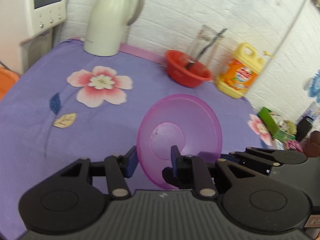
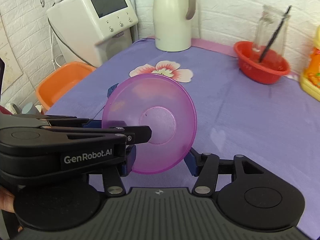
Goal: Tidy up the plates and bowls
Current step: 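Carry the pink bowl into the white bowl and open the left tool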
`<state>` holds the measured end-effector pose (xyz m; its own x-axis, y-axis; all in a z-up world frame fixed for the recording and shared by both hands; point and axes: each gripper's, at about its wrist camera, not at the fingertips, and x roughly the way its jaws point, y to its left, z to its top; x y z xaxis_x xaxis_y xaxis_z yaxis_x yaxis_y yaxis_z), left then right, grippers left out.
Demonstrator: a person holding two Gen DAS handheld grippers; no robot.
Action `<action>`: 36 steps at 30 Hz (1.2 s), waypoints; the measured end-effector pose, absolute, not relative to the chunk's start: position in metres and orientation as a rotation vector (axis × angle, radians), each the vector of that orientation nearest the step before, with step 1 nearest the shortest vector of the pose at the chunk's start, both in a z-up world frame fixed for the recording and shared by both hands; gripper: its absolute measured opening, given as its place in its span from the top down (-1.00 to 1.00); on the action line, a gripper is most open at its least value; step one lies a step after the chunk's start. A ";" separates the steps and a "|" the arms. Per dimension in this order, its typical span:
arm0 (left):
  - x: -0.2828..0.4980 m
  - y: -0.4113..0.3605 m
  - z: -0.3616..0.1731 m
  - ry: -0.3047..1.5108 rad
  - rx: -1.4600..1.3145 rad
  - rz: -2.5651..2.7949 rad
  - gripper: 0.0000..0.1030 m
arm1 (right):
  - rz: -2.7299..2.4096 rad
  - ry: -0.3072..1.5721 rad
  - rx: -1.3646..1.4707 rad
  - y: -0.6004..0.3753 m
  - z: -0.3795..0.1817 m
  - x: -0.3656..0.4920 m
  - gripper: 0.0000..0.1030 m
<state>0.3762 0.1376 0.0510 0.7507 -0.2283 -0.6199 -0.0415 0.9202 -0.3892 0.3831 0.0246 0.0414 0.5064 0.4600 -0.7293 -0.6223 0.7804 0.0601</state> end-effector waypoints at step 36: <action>0.214 -0.001 0.071 0.626 -0.240 -0.378 -0.44 | 0.409 0.769 -0.095 -0.182 0.030 0.194 -1.00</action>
